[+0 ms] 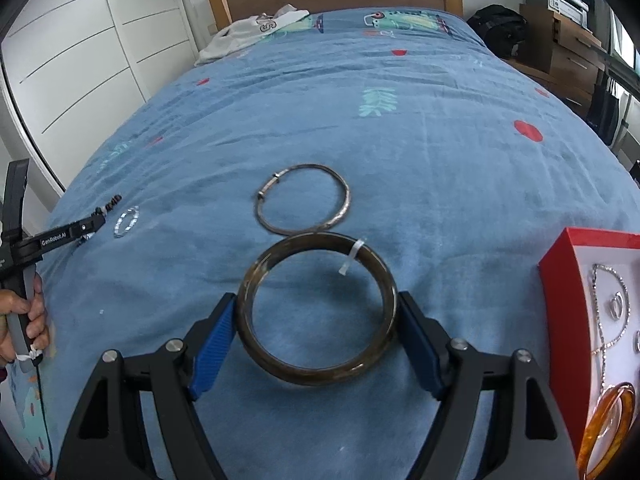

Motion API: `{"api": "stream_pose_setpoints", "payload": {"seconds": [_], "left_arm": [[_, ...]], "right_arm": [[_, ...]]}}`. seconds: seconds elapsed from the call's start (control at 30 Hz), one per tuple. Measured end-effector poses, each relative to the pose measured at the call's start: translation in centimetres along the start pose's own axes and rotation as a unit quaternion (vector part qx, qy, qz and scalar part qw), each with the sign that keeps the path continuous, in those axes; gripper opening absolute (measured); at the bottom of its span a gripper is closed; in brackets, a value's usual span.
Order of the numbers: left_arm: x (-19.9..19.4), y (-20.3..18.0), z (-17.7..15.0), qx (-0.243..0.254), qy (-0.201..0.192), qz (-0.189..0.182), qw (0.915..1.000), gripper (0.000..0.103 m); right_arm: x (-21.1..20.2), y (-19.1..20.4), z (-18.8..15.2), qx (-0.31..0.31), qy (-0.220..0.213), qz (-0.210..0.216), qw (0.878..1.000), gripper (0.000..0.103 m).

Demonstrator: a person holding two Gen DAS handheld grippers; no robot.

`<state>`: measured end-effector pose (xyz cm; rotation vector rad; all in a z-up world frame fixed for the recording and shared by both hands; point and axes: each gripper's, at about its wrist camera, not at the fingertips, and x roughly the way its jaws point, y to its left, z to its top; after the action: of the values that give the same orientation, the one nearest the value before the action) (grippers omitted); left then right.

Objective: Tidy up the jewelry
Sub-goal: 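Grasp the dark horn bangle with the right tool while the left tool grasps the beaded bracelet, then carry the horn bangle and beaded bracelet into the red box and release both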

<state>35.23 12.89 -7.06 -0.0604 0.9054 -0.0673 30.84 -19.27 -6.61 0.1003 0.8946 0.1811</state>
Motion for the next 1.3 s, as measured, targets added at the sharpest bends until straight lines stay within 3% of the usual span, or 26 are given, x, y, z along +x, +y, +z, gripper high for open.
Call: {"api": "stream_pose_setpoints", "payload": {"seconds": [0.3,0.53,0.77,1.0,1.17,1.3], "left_arm": [[-6.6,-1.8,-0.7,0.018,-0.022,-0.012,0.9995,0.017],[-11.4,-6.7,-0.7,0.061,-0.039,-0.042,0.9965,0.017],[-13.4,-15.6,-1.3,0.104,-0.042,-0.108,0.9879,0.017],[-12.1,-26.9,-1.7,0.136,-0.024,-0.183,0.9733,0.017],[-10.0,-34.4,-2.1,0.161,-0.008,-0.226,0.9607,0.017],[-8.0,-38.4,-2.3,0.169,0.005,-0.246,0.9543,0.017]], "right_arm": [[-5.3,0.7,-0.5,0.006,-0.024,0.008,1.0,0.076],[-11.8,-1.6,-1.5,0.021,-0.058,-0.006,0.998,0.076],[-16.9,-7.8,-2.1,0.031,-0.071,-0.054,0.996,0.076],[-17.5,-15.6,-2.1,0.03,-0.046,-0.088,0.995,0.076],[-15.2,-20.7,-1.3,0.02,-0.018,-0.071,0.997,0.076],[-13.0,-23.1,-1.2,0.006,0.005,-0.047,0.999,0.076]]}}
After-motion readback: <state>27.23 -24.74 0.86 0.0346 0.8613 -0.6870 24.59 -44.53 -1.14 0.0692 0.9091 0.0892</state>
